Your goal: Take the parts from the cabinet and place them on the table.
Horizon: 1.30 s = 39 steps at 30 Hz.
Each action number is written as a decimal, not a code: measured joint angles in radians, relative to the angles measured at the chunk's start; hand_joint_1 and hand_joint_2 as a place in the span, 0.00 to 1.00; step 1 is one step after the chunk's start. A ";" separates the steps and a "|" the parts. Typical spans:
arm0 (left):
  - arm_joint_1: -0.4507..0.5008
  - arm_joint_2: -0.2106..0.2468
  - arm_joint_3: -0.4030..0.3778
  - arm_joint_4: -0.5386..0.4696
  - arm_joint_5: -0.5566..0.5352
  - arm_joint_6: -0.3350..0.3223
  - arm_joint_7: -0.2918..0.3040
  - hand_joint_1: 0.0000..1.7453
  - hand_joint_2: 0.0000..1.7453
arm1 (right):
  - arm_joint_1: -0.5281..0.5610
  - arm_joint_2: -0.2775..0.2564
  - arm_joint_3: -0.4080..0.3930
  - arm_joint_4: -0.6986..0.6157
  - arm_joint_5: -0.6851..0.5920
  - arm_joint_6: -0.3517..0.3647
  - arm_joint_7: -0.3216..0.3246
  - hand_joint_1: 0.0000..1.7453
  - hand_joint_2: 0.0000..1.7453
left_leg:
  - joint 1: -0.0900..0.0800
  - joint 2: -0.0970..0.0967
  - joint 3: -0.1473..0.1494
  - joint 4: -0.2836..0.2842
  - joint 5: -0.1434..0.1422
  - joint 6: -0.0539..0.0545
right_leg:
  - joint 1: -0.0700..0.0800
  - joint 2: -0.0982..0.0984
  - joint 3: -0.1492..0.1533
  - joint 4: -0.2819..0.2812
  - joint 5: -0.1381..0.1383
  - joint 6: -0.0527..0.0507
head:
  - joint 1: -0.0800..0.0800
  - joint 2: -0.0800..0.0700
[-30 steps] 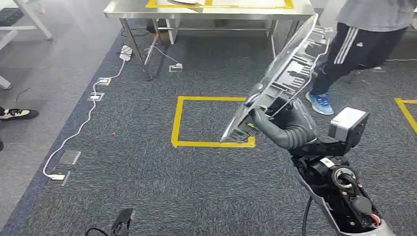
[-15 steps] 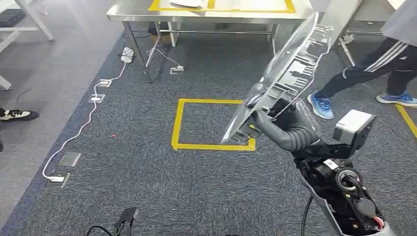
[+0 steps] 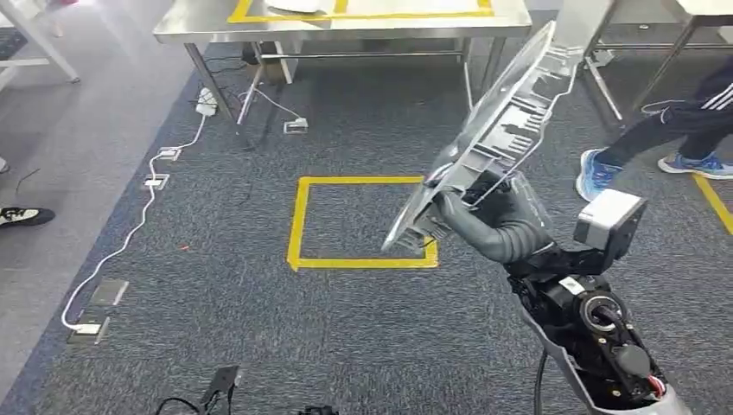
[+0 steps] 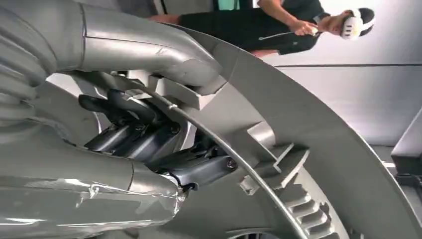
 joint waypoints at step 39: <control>-0.001 -0.001 -0.001 0.000 -0.002 -0.001 0.000 0.00 1.00 | -0.010 -0.002 0.001 0.002 0.004 0.023 0.003 1.00 1.00 | -0.008 -0.001 0.131 -0.316 0.116 0.030 | -0.008 -0.004 0.026 -0.021 -0.027 0.046 | -0.002 0.000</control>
